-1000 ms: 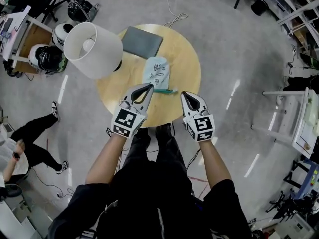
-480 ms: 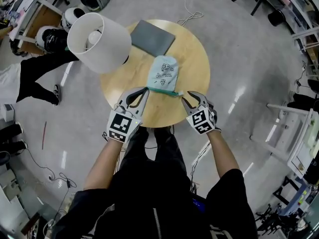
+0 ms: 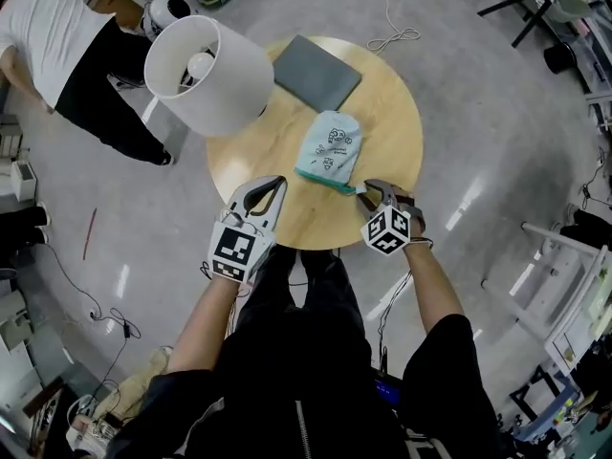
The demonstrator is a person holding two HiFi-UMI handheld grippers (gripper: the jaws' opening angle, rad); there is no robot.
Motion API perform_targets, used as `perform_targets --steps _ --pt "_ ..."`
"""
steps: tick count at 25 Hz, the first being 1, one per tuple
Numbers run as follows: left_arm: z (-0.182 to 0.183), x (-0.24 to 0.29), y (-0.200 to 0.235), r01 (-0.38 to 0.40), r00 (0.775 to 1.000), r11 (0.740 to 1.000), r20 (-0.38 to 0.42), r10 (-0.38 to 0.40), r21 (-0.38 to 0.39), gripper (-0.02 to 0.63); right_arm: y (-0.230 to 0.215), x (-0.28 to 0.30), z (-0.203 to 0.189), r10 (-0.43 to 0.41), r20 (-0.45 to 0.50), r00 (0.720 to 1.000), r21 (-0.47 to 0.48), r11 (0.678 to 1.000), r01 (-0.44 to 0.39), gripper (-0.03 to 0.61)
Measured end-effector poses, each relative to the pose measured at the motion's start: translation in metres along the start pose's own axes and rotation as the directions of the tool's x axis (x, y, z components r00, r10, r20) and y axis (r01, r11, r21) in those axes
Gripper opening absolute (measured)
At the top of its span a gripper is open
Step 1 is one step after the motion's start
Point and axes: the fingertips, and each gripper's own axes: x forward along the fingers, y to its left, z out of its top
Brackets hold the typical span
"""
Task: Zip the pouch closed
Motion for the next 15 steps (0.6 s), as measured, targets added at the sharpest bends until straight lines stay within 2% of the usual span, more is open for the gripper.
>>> perform_targets --steps 4,6,8,11,15 --pt "0.0 -0.004 0.003 -0.029 1.0 0.999 -0.004 0.029 -0.013 0.006 0.002 0.002 -0.001 0.025 0.004 1.0 -0.048 0.999 -0.025 0.11" --pt "-0.001 -0.009 0.006 -0.037 0.999 0.999 -0.006 0.036 -0.016 0.006 0.007 0.001 0.002 0.027 0.013 1.0 -0.059 0.998 -0.027 0.037" --pt "-0.004 -0.014 0.007 -0.04 0.999 0.999 -0.004 0.039 -0.017 0.006 0.015 -0.001 0.006 0.035 0.022 0.999 -0.048 0.998 -0.034 0.021" --pt "-0.002 -0.015 0.007 -0.027 1.0 1.0 0.008 0.027 -0.015 0.006 0.019 -0.006 0.018 0.042 0.041 0.998 -0.008 0.999 -0.041 0.015" --pt "0.005 -0.011 0.011 0.01 1.0 1.0 0.026 -0.01 -0.003 0.006 0.013 -0.015 0.039 0.033 0.072 0.997 0.107 0.993 -0.041 0.011"
